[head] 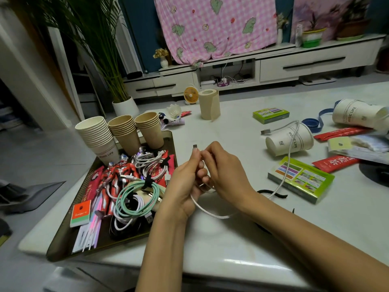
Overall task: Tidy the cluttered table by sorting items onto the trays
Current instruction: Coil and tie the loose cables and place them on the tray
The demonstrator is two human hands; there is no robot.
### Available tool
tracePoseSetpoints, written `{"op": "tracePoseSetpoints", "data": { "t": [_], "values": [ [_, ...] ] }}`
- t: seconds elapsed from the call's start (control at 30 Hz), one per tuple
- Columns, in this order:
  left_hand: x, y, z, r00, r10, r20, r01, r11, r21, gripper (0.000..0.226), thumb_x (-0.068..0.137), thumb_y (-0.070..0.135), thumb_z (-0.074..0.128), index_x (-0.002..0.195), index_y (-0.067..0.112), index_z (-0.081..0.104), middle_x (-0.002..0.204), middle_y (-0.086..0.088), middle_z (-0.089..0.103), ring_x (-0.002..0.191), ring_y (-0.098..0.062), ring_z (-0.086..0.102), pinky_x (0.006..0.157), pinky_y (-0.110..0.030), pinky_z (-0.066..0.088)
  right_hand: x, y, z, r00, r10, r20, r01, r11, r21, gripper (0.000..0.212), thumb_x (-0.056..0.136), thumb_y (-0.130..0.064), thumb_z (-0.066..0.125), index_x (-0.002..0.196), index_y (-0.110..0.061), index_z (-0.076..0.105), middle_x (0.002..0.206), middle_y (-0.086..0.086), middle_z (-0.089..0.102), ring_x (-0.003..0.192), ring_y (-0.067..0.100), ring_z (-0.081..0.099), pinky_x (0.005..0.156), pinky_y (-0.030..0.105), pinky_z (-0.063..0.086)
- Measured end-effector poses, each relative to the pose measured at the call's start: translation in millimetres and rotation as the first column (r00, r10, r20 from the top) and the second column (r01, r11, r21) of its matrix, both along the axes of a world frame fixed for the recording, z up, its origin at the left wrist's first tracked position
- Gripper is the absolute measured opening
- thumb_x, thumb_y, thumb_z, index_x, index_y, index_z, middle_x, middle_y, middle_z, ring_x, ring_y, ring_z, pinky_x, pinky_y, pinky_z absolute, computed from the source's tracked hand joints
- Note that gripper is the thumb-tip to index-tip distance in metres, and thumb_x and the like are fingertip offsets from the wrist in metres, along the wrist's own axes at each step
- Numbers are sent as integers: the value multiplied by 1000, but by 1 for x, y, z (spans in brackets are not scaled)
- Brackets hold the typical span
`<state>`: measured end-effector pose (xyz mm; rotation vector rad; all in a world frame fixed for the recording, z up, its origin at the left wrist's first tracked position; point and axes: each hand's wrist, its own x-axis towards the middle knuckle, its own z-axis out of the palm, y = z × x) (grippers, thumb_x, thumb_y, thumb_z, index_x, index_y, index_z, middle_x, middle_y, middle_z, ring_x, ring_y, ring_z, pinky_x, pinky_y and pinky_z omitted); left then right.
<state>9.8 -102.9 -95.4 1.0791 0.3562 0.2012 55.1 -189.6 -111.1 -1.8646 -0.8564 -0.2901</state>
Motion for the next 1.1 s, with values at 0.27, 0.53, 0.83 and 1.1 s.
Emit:
{"op": "tracePoseSetpoints", "data": {
  "t": [0.27, 0.53, 0.83, 1.1],
  "values": [
    [-3, 4, 0, 996, -93, 1, 93, 995, -25, 46, 95, 39, 42, 56, 14, 41, 43, 4, 34, 34, -8, 38, 41, -18, 43, 8, 1, -1, 997, 56, -48, -55, 998, 18, 36, 97, -28, 45, 62, -22, 39, 55, -2, 49, 50, 13, 43, 55, 28, 35],
    [-2, 8, 4, 982, 132, 132, -99, 968, -231, 44, 99, 38, 32, 60, 19, 29, 34, 8, 26, 21, -1, 22, 21, -11, 14, -2, 3, 5, 954, 200, -224, -198, 980, 32, 27, 95, -33, 45, 110, -11, 49, 90, 0, 55, 84, 16, 55, 79, 28, 43],
    [-27, 59, 27, 907, 272, 321, -129, 906, -403, 51, 98, 33, 21, 52, 18, 37, 37, 9, 26, 27, -3, 21, 28, -16, 13, 23, -39, 29, 643, 520, -562, -733, 630, -255, 18, 91, -29, 57, 91, -17, 71, 58, -5, 51, 52, 9, 41, 47, 14, 33],
    [-45, 55, 47, 954, 67, 292, 61, 910, -409, 35, 94, 26, 34, 63, 16, 46, 46, 9, 34, 33, -3, 29, 36, -12, 20, 78, -20, 39, 949, 218, -229, -296, 867, -401, 15, 91, -19, 58, 90, -12, 71, 77, 8, 65, 57, 1, 50, 58, 14, 39]
  ]
}}
